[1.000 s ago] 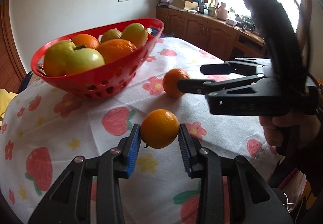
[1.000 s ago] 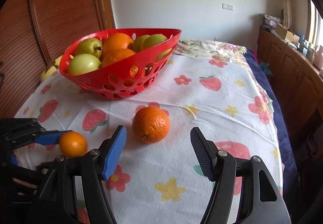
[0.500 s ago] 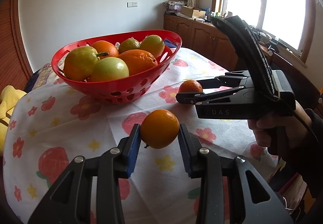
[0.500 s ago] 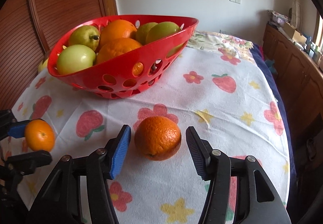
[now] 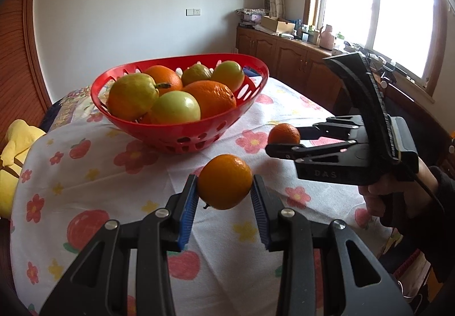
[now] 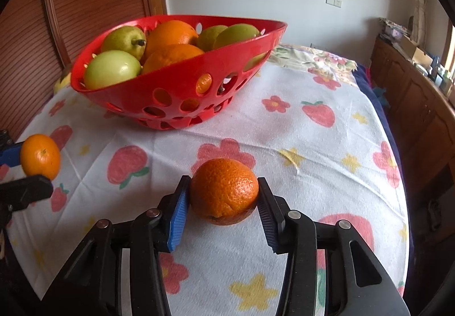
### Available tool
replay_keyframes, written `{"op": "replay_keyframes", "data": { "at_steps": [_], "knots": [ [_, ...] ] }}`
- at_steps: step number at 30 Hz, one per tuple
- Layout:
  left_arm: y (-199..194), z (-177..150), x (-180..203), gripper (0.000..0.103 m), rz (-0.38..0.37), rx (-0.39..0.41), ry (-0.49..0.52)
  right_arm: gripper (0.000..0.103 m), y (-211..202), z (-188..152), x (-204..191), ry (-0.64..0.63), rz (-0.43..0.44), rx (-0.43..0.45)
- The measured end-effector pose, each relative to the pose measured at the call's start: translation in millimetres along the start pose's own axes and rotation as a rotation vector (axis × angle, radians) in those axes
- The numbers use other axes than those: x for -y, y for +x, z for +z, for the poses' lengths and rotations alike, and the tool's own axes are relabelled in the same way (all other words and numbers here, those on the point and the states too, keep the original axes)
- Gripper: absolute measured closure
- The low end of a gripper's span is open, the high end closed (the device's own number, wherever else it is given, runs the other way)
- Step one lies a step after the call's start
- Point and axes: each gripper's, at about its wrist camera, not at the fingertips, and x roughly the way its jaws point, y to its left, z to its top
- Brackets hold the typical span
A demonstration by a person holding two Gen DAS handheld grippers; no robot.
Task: Organize fruits
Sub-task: 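Grasp a tangerine with the left tool while the right tool grasps an orange, then carry the tangerine and orange over the red basket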
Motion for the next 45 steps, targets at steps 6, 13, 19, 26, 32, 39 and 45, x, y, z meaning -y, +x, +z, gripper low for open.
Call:
{"op": "replay_keyframes", "data": {
  "at_steps": [6,13,19,26,32,39,45],
  "knots": [
    [-4.9,4.5,-5.2,0.067,0.008,0.020,-0.006,0.057,-20.4,3.2,0.0,0.008,0.016,0.049],
    [-16.2,9.9,-8.9,0.067,0.019,0.062,-0.015,0.057,-52.7,15.5,0.4,0.010,0.019,0.126],
    [-36.2,19.2,-16.2,0.067,0.041,0.132,-0.035,0.057,-77.2,33.8,-2.9,-0.008,0.025,0.197],
    [-45.8,39.7,-31.8,0.067,0.067,0.174,-0.028,0.057,-86.1,63.7,-14.2,-0.067,0.037,0.251],
    [-33.8,60.0,-53.0,0.067,0.090,0.176,-0.035,0.057,-60.8,102.2,-18.7,-0.108,0.059,0.239],
    [-8.2,82.8,-75.8,0.067,0.111,0.165,-0.043,0.057,-10.4,147.4,-17.7,-0.146,0.070,0.182],
    [10.4,94.7,-90.6,0.067,0.121,0.152,-0.041,0.057,29.8,177.2,-16.8,-0.198,0.050,0.111]
  ]
}}
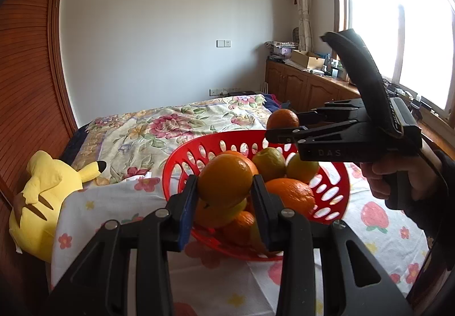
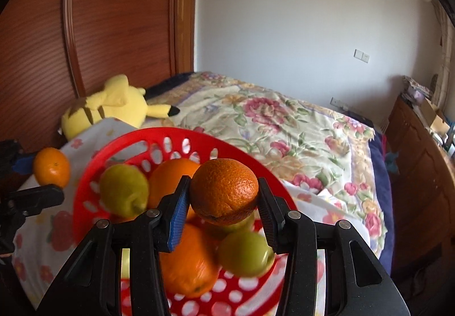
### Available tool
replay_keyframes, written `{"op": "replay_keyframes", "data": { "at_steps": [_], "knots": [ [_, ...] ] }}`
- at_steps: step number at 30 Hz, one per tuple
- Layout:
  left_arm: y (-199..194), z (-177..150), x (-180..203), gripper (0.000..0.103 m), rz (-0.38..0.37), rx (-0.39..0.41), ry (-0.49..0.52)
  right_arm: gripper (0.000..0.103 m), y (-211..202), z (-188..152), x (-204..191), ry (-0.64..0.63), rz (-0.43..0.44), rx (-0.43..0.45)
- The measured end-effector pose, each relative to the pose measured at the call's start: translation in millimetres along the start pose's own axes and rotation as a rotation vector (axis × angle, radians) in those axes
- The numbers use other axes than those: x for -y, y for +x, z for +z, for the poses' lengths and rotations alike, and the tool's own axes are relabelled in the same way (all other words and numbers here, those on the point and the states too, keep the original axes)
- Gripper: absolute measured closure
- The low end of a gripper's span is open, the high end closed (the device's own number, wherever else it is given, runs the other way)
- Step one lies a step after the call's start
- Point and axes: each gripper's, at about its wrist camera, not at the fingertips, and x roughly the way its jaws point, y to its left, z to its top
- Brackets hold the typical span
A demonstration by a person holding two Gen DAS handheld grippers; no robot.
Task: Organize fruits
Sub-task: 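Carry the tangerine and orange over the red basket, then open both tools to drop the tangerine and orange into the basket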
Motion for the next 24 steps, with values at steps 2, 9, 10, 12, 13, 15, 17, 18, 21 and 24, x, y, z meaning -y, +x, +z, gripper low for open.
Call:
{"op": "replay_keyframes", "data": {
  "at_steps": [2,9,10,12,13,15,17,18,21,24],
  "knots": [
    [5.3,1.5,-3.8,0.067,0.004,-0.004,-0.001,0.057,8.6,4.0,1.6,-0.004,0.003,-0.018],
    [20.0,3.7,-12.9,0.067,0.006,-0.014,-0.014,0.057,31.4,7.5,1.7,0.005,0.023,-0.077],
    [21.7,3.3,-13.6,0.067,0.007,-0.016,-0.017,0.057,34.4,7.7,1.3,0.005,0.018,-0.086],
    [23.5,2.8,-14.3,0.067,0.006,-0.018,-0.018,0.056,37.2,6.2,2.7,0.017,0.023,-0.096],
    [24.5,3.2,-14.9,0.067,0.005,-0.019,-0.019,0.056,38.1,6.8,3.7,0.022,0.029,-0.096],
    [25.0,4.0,-14.7,0.067,0.004,-0.020,-0.020,0.050,35.7,7.3,7.3,0.042,0.041,-0.086],
    [28.3,4.7,-17.1,0.067,0.003,-0.024,-0.023,0.049,30.6,7.3,9.7,0.053,0.045,-0.071],
    [29.4,5.3,-17.5,0.067,0.002,-0.024,-0.025,0.049,28.4,6.8,10.3,0.057,0.046,-0.065],
    [36.7,7.7,-18.3,0.067,0.004,-0.030,-0.020,0.048,19.6,1.4,12.4,0.076,0.055,-0.044],
    [45.6,12.4,-18.4,0.067,0.005,-0.038,-0.017,0.047,11.6,-5.7,11.4,0.088,0.057,-0.025]
  ]
}}
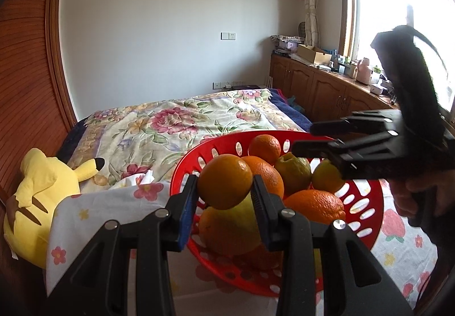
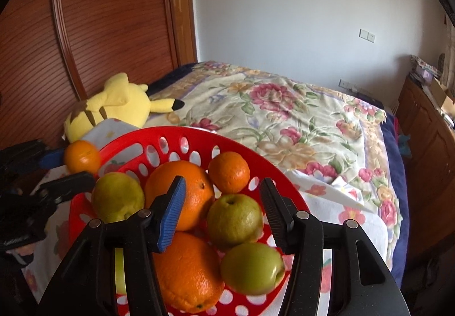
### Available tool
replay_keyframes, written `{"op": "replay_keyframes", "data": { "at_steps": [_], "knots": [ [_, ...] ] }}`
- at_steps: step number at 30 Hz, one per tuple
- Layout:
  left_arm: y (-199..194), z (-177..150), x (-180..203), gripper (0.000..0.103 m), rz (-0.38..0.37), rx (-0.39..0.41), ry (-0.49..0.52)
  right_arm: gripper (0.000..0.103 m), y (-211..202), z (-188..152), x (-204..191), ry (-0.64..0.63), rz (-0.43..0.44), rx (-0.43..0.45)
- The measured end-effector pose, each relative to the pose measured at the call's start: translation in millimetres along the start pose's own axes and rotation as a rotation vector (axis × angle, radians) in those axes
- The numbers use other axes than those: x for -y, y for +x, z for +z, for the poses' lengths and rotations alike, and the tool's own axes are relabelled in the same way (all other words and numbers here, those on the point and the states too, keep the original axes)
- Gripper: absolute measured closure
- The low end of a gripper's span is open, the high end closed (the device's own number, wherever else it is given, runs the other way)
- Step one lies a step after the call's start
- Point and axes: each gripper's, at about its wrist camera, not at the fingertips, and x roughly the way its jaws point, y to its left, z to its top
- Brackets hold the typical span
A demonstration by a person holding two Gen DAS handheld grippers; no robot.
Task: Organize fruits
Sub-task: 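Open both tools to drop the tangerine and orange into the basket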
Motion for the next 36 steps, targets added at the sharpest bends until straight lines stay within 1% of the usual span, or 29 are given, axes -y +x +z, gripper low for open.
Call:
{"op": "replay_keyframes", "data": {
  "at_steps": [5,10,21,24,30,36],
  "knots": [
    [14.6,8.5,-1.3,0.067,0.014,-0.018,-0.001,0.047,-11.6,-10.5,-5.9,-0.007,0.011,0.032],
    [20.4,13.7,-0.1,0.067,0.021,-0.027,0.006,0.047,-20.5,-16.9,-12.8,-0.029,0.008,0.054],
    [24.3,16.8,5.0,0.065,0.037,-0.034,0.014,0.046,-29.6,-33.5,-8.5,0.001,0.037,0.055],
    [21.4,14.7,6.2,0.065,0.037,-0.030,0.012,0.046,-31.0,-36.4,-7.9,0.012,0.033,0.061],
    [9.6,5.6,11.5,0.065,0.035,-0.026,0.016,0.046,-40.5,-45.3,-9.9,0.056,0.019,0.098],
    [-11.6,-6.0,16.8,0.063,0.037,-0.012,0.018,0.046,-52.8,-55.7,-17.0,0.085,0.003,0.127]
  ]
}}
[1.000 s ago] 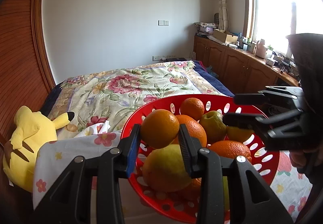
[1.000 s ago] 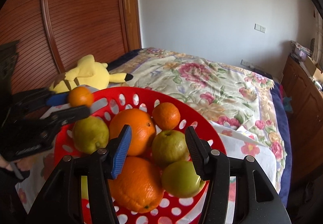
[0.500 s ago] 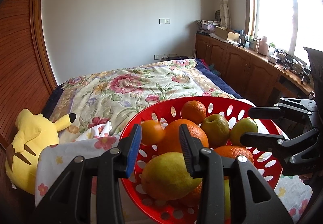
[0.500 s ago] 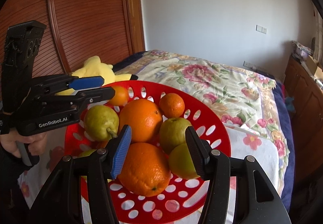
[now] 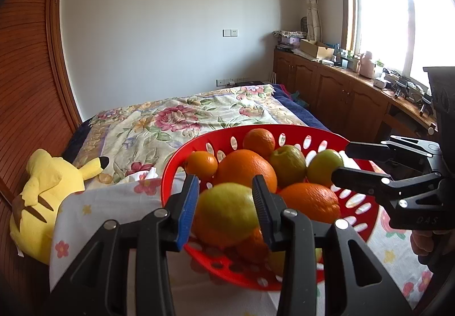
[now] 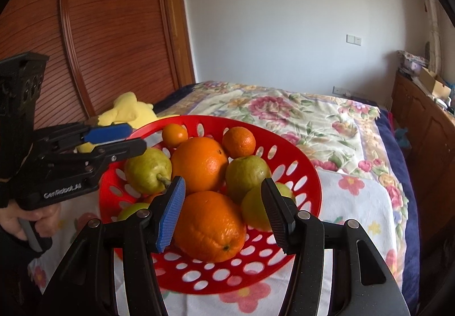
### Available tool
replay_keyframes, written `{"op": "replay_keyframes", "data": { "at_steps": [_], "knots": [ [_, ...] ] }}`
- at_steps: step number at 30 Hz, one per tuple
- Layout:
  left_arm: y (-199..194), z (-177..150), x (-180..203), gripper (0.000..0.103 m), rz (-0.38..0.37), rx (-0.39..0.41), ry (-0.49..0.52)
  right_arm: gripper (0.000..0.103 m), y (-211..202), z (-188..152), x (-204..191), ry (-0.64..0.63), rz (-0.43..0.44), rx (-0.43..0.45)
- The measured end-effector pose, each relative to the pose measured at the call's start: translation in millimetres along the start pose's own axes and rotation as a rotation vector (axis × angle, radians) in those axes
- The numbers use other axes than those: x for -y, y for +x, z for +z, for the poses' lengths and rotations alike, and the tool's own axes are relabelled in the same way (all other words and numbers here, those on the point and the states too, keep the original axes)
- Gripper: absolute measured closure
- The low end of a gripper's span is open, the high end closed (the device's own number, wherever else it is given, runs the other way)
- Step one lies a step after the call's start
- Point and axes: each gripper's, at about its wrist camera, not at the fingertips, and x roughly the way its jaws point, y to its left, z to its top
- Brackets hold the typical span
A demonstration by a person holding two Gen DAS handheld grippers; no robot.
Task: Organize fruits
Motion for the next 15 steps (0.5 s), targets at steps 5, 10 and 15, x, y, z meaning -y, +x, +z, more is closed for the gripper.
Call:
{"op": "replay_keyframes", "data": {
  "at_steps": [5,10,15],
  "knots": [
    [-20.8,-10.3,3.3,0.059,0.002,0.013,-0.012,0.046,-15.9,-8.1,-8.5,0.023,-0.012,0.026],
    [-42.9,-20.0,10.3,0.056,0.010,0.026,-0.005,0.046,-34.3,-13.6,-16.6,0.038,-0.034,0.061],
    [-63.2,-27.6,15.1,0.052,0.017,0.042,-0.008,0.045,-50.8,-20.7,-24.9,0.039,-0.057,0.084]
  ]
}}
